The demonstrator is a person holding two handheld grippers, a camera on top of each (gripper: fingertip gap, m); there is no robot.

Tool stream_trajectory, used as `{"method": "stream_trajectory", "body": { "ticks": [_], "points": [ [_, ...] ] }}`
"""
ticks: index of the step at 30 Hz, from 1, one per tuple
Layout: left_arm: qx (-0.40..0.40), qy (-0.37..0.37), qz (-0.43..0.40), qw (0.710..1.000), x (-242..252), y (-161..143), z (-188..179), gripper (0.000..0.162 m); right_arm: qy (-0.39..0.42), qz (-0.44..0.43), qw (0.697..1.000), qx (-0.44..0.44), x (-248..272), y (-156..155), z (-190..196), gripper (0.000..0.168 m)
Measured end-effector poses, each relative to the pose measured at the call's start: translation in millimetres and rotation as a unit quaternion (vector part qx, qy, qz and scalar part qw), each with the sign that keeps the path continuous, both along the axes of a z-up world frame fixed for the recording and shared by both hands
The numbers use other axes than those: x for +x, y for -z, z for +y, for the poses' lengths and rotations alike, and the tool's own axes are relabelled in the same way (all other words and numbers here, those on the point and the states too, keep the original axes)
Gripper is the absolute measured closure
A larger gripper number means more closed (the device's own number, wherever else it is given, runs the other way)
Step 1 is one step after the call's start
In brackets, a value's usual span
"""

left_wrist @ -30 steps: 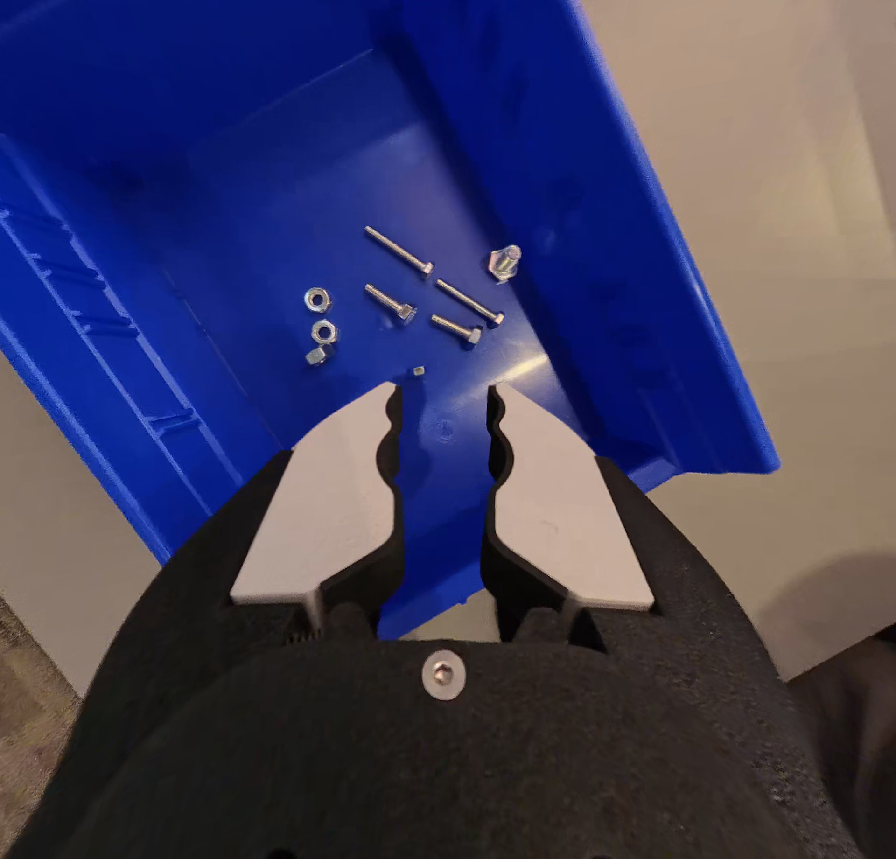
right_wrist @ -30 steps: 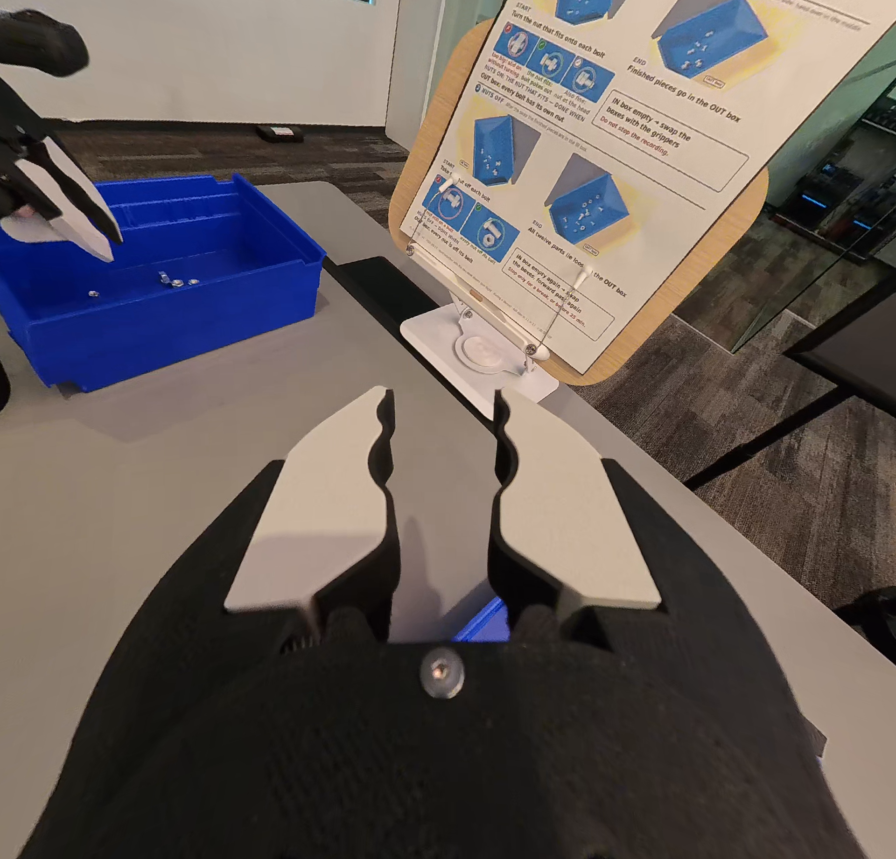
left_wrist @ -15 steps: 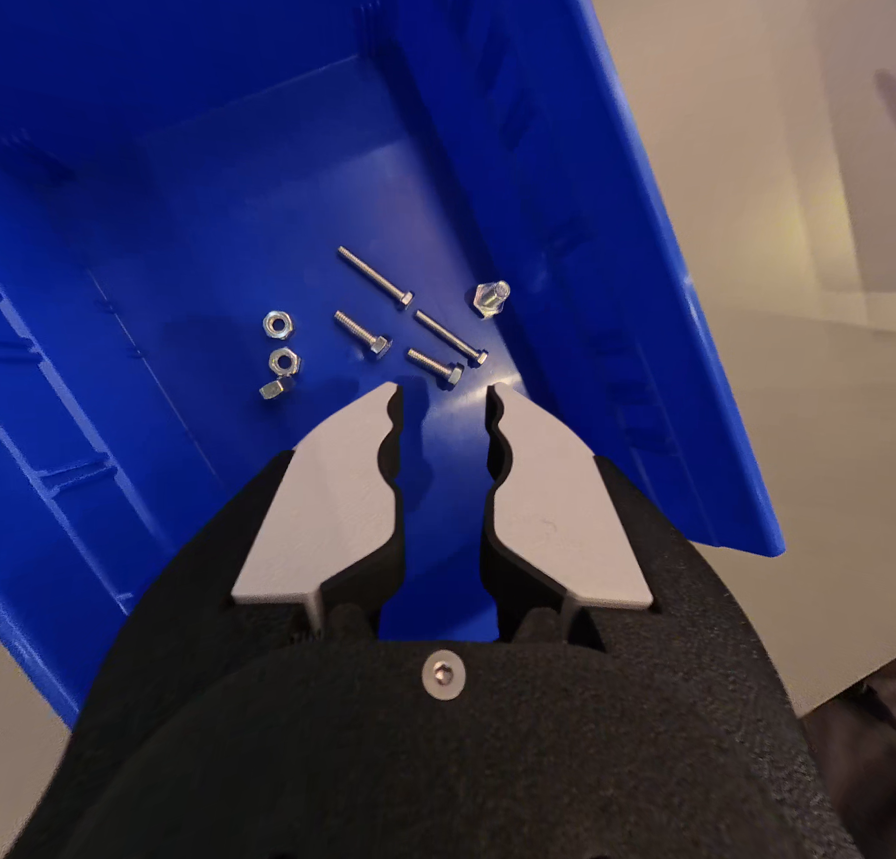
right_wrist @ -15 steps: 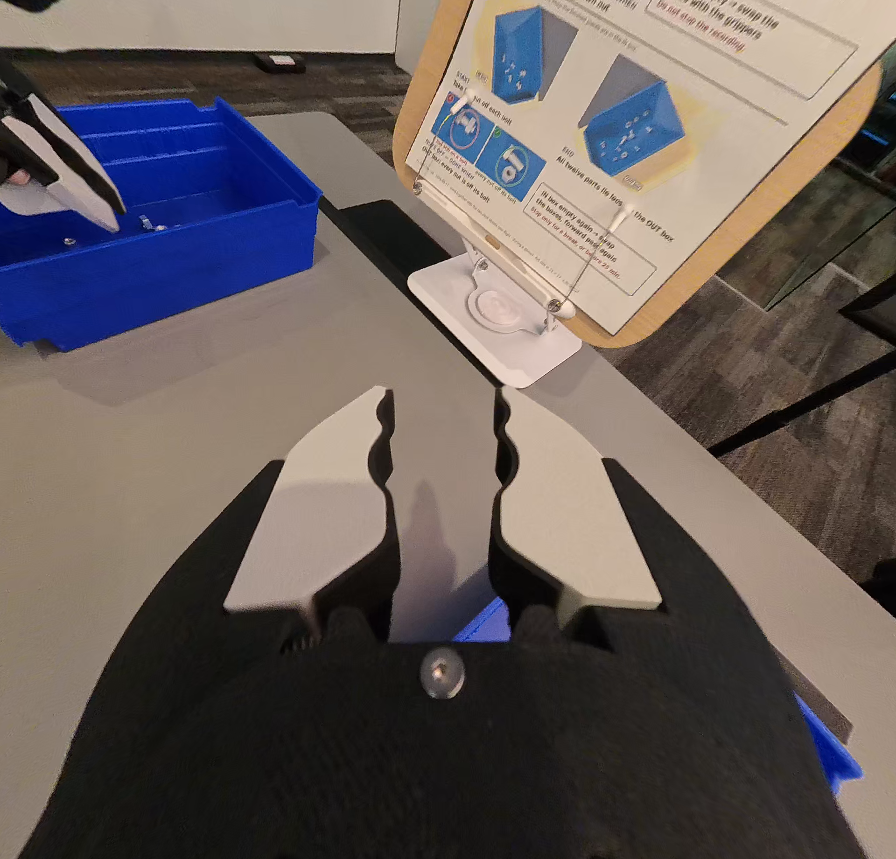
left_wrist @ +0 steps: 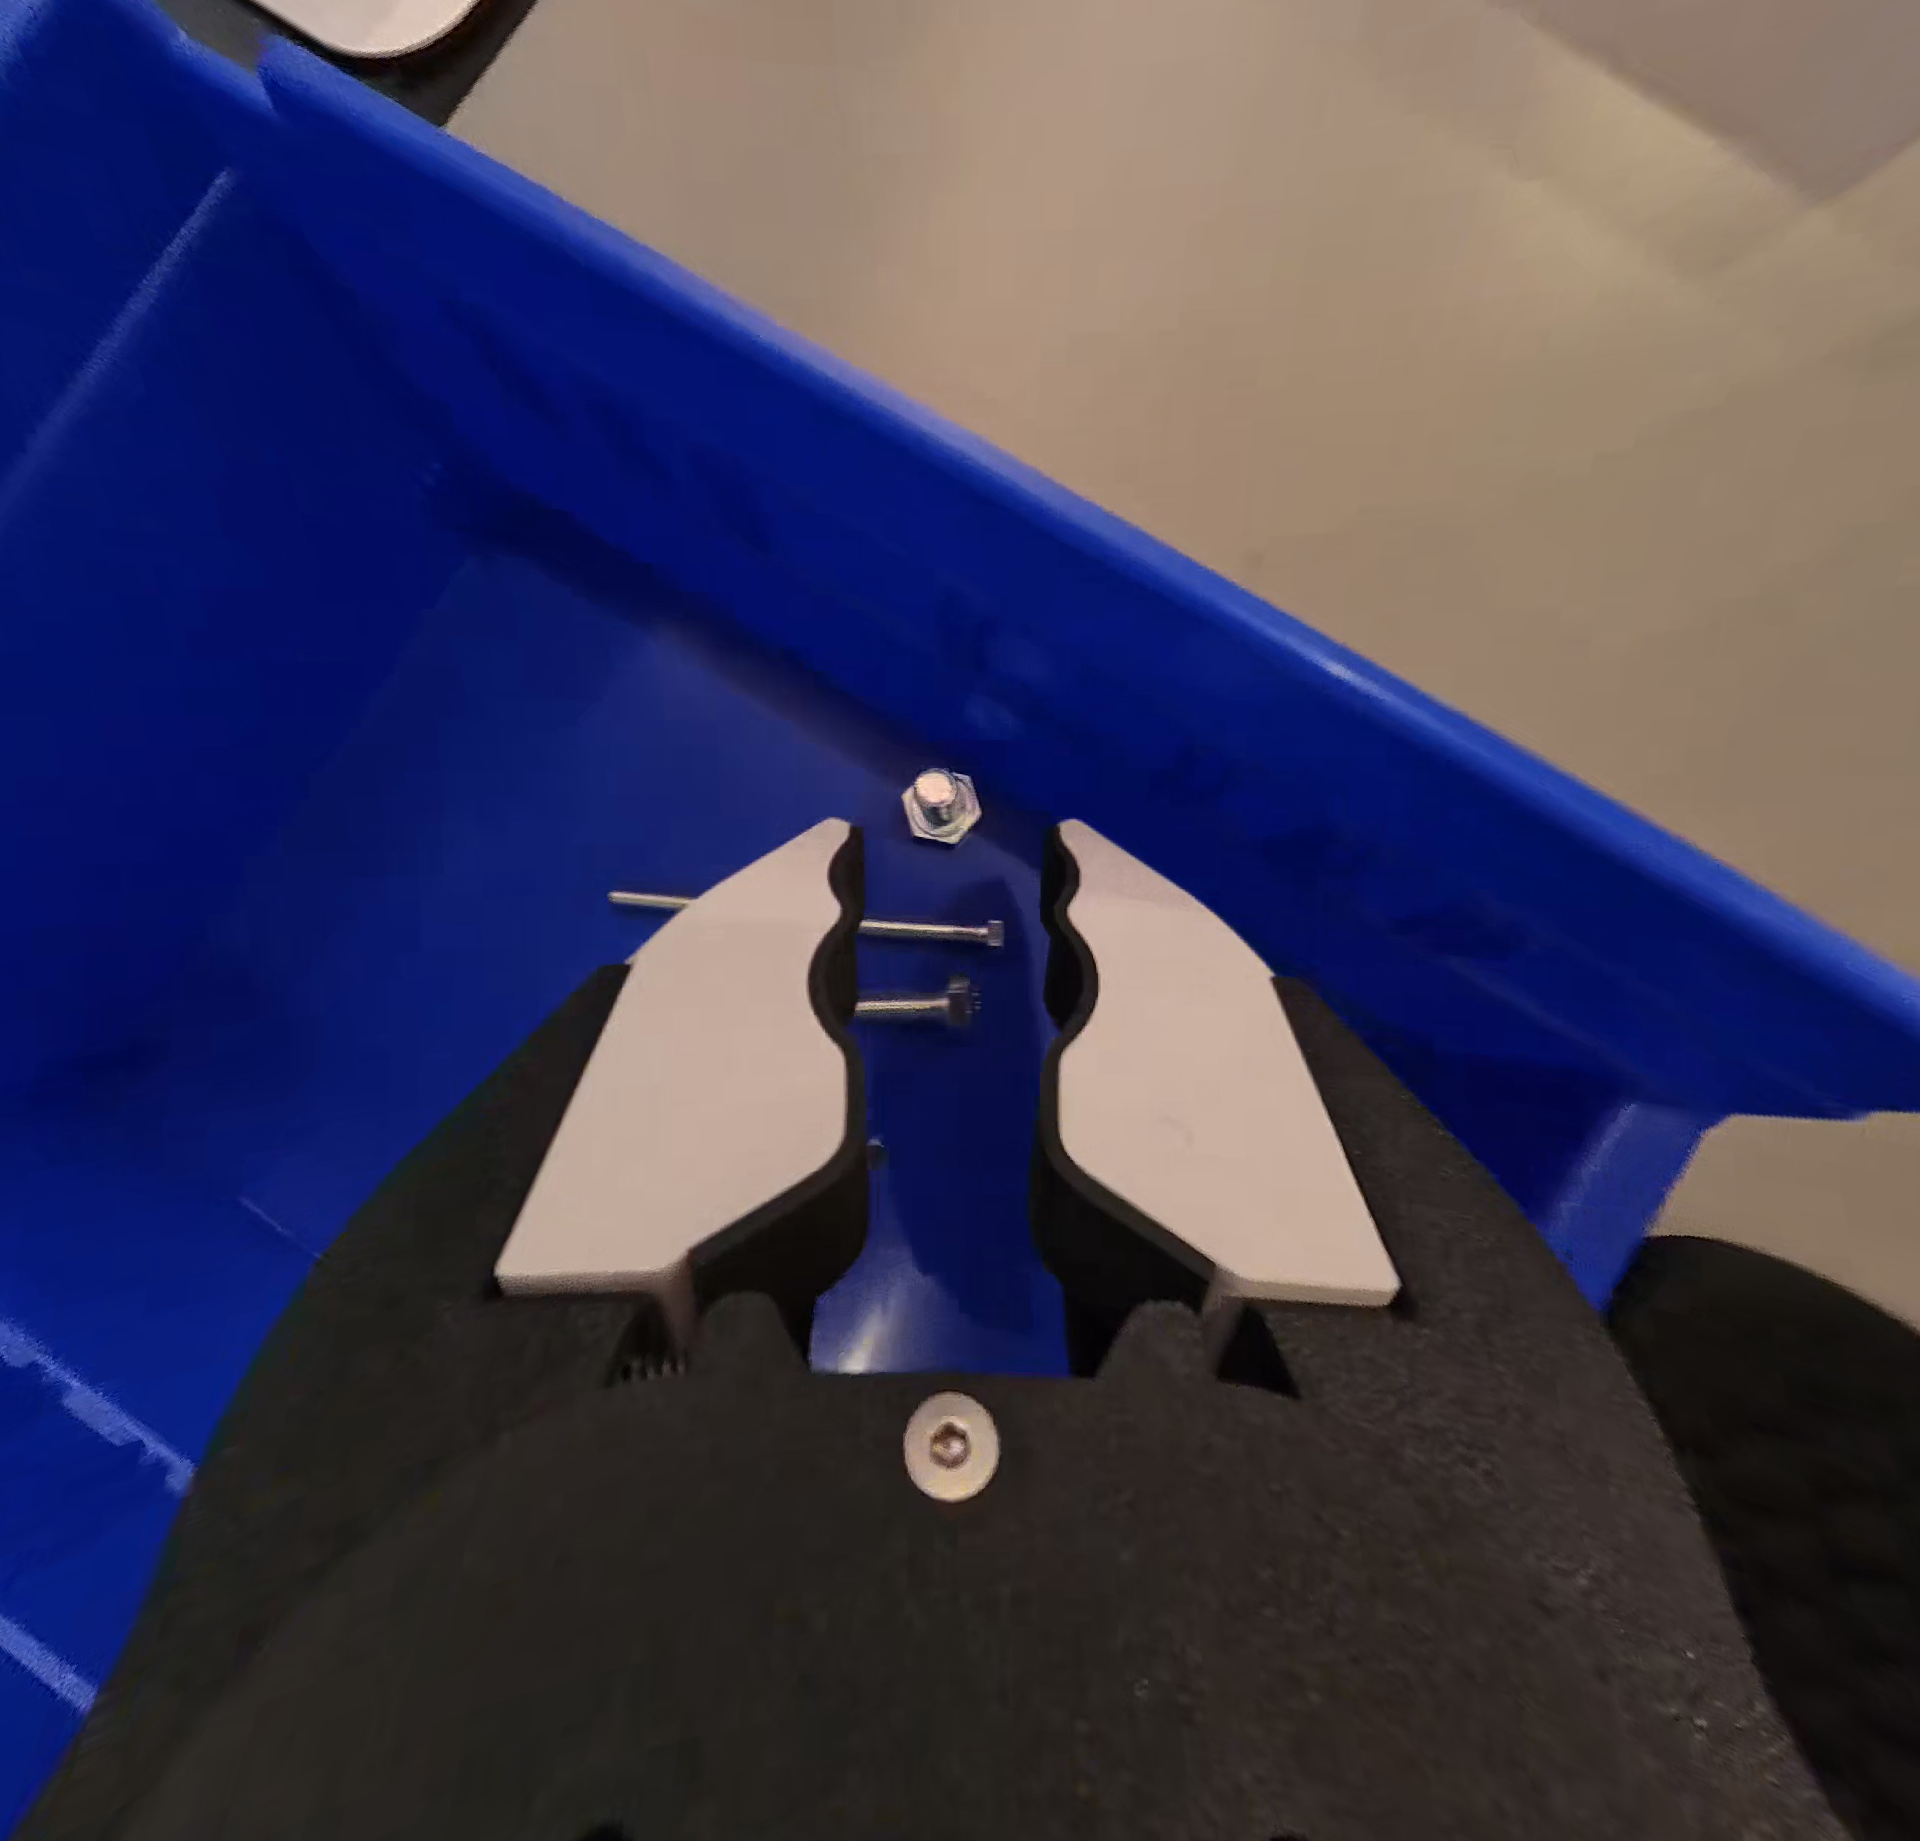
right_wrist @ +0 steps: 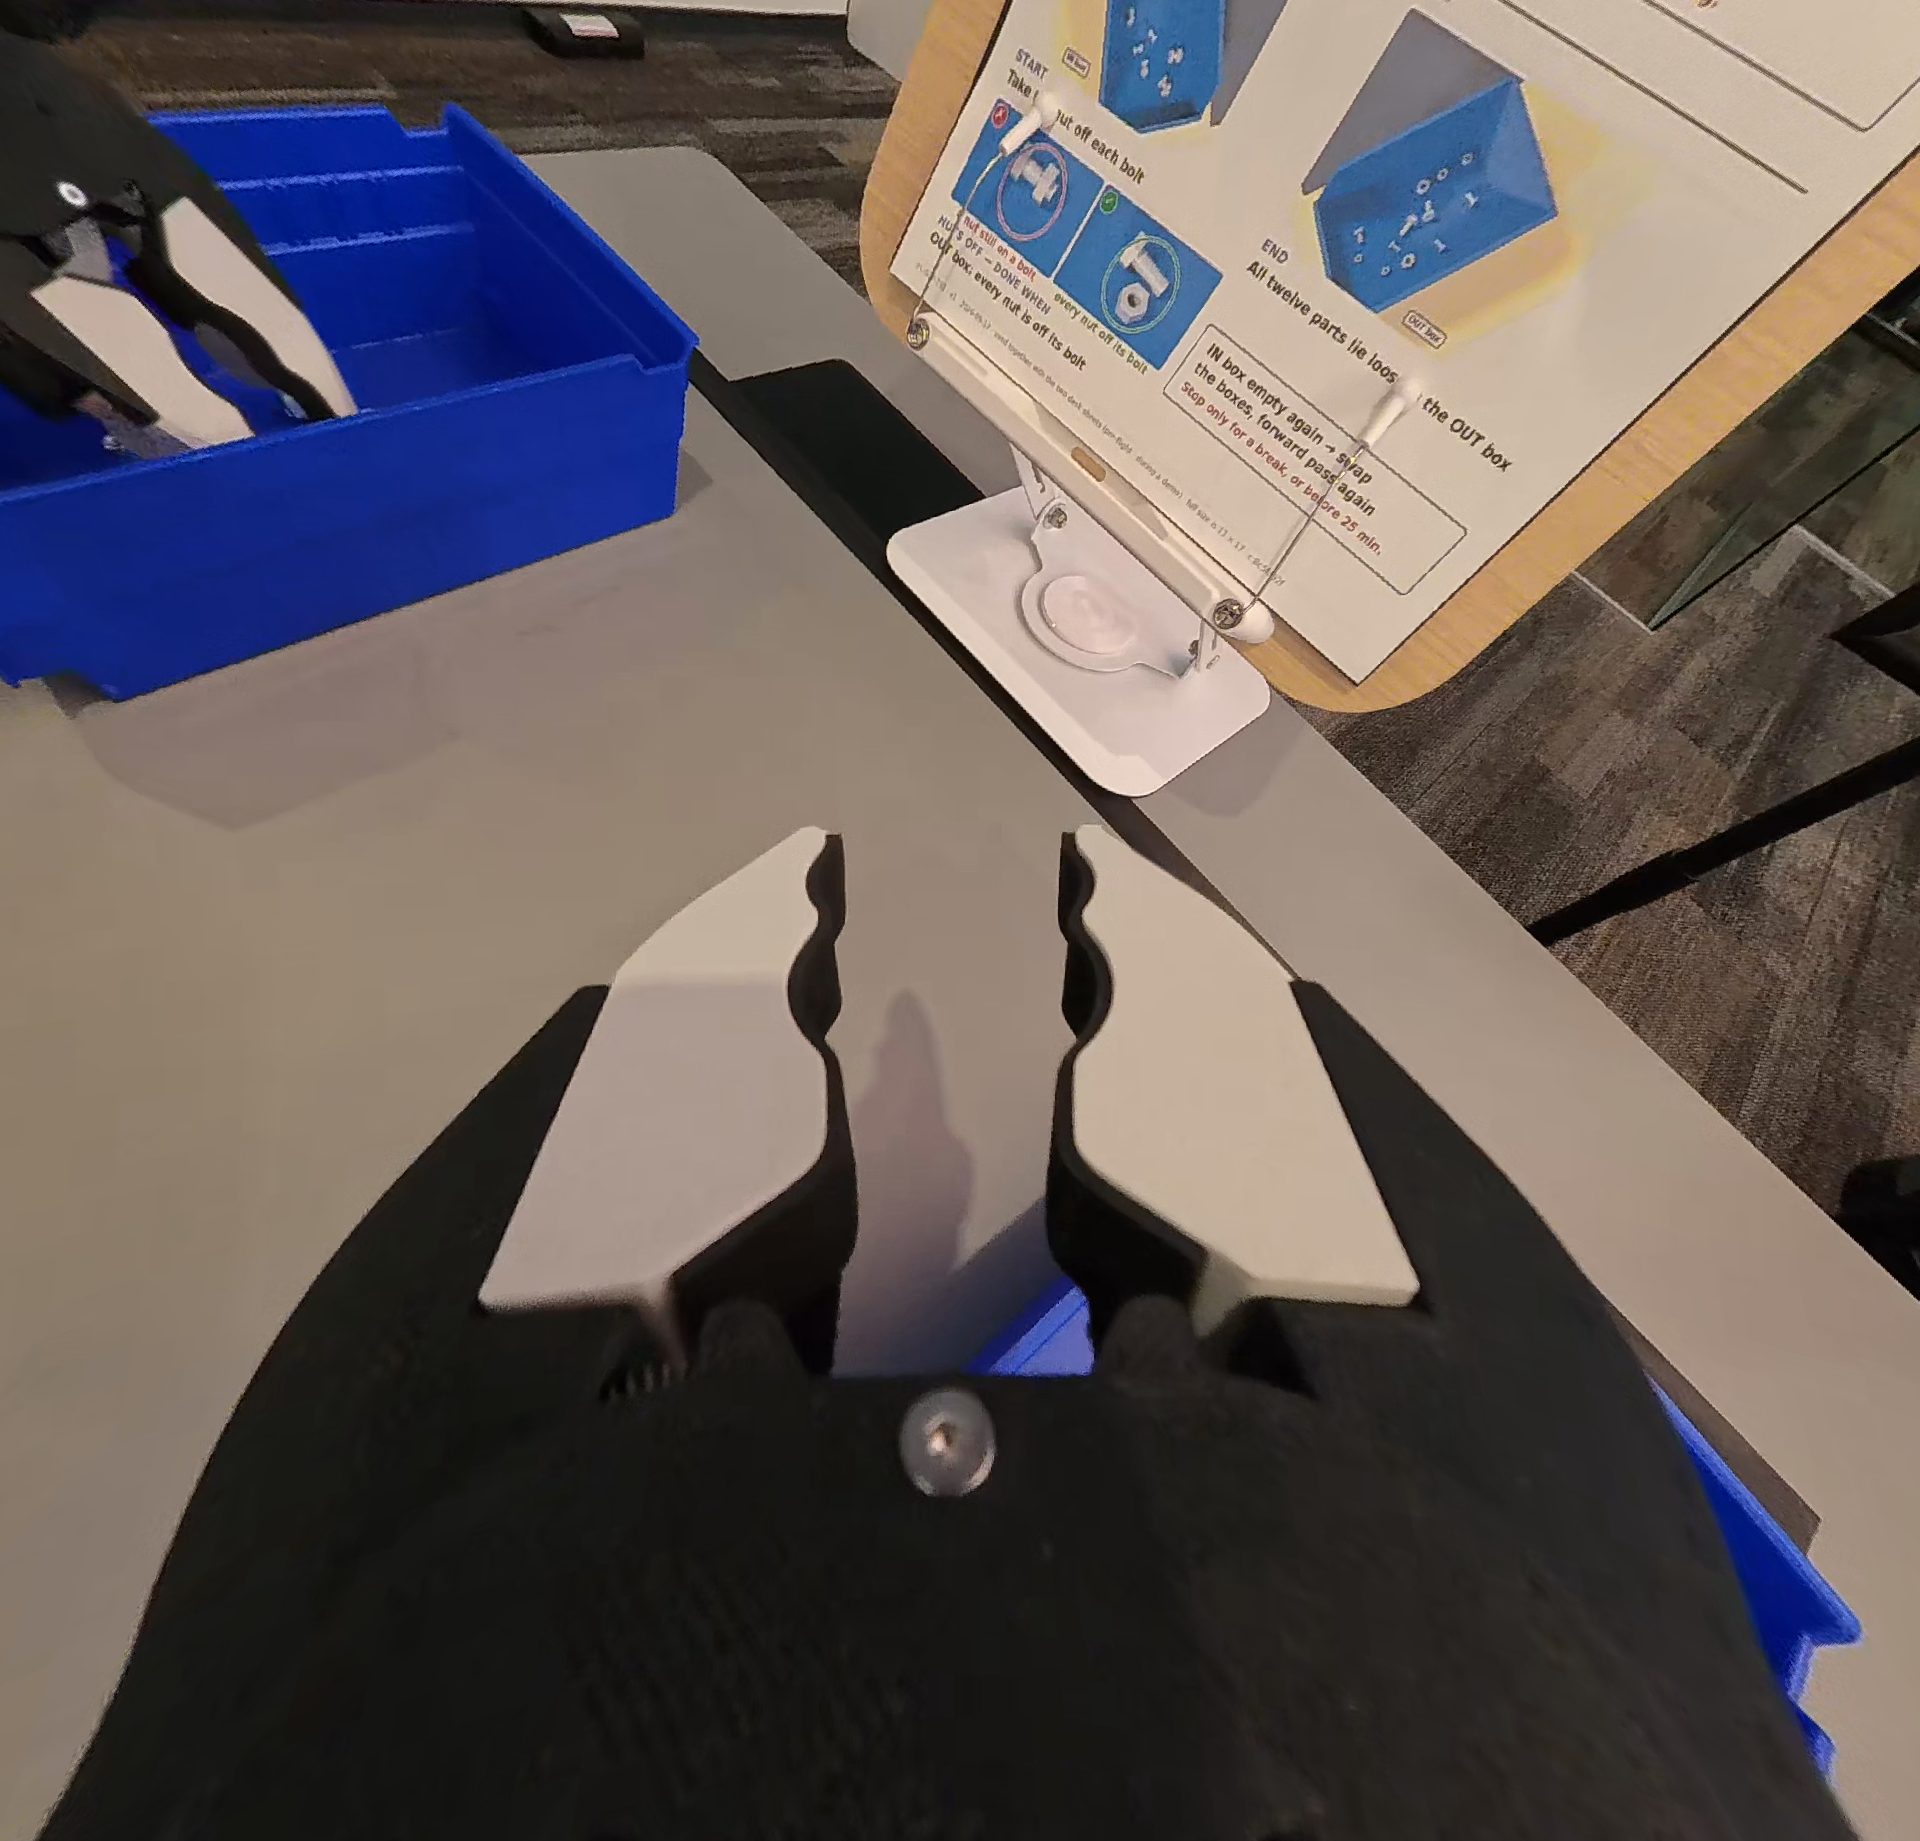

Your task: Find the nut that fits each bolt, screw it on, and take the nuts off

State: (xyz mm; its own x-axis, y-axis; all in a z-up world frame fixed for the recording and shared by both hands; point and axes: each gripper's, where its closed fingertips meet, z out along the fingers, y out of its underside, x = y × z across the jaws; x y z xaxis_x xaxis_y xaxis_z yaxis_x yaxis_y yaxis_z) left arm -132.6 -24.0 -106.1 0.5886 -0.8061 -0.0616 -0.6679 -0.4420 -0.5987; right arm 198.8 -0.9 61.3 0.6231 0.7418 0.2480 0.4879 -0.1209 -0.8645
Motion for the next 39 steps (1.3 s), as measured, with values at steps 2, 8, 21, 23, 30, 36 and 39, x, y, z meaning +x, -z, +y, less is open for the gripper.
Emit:
{"method": "stream_trajectory", "body": {
  "ticks": [2, 8, 21, 23, 30, 36, 39],
  "points": [
    [0.003, 0.022, 0.009, 1.000, 2.3, 4.3, 0.7, 0.129, 0.001, -0.003, 1.000, 0.000, 1.0, 1.0, 0.3, 0.128],
    [-0.018, 0.045, 0.049, 0.998, 3.7, 19.8, 4.6, 0.129, 0.000, -0.012, 1.000, -0.008, 5.3, 7.6, 3.1, 0.128],
    [-0.024, 0.054, 0.071, 0.996, 4.7, 31.6, 10.0, 0.152, -0.005, -0.035, 0.999, -0.022, 9.4, 23.4, 12.1, 0.129],
    [-0.006, 0.043, 0.058, 0.997, 0.2, 14.8, 13.3, 0.152, -0.003, -0.035, 0.999, -0.021, 11.9, 22.5, 12.8, 0.129],
    [0.086, 0.035, -0.025, 0.995, 5.2, -103.5, 1.3, 0.153, 0.007, -0.004, 1.000, 0.005, 29.9, -4.9, 6.3, 0.131],
    [0.052, 0.134, -0.047, 0.989, 110.6, -123.3, -35.3, 0.153, 0.021, 0.024, 0.999, 0.040, 57.9, -34.5, -6.2, 0.132],
    [0.035, 0.200, -0.041, 0.978, 175.9, -93.0, -47.0, 0.153, 0.029, 0.041, 0.997, 0.050, 79.1, -45.8, -14.3, 0.132]
  ]
}}
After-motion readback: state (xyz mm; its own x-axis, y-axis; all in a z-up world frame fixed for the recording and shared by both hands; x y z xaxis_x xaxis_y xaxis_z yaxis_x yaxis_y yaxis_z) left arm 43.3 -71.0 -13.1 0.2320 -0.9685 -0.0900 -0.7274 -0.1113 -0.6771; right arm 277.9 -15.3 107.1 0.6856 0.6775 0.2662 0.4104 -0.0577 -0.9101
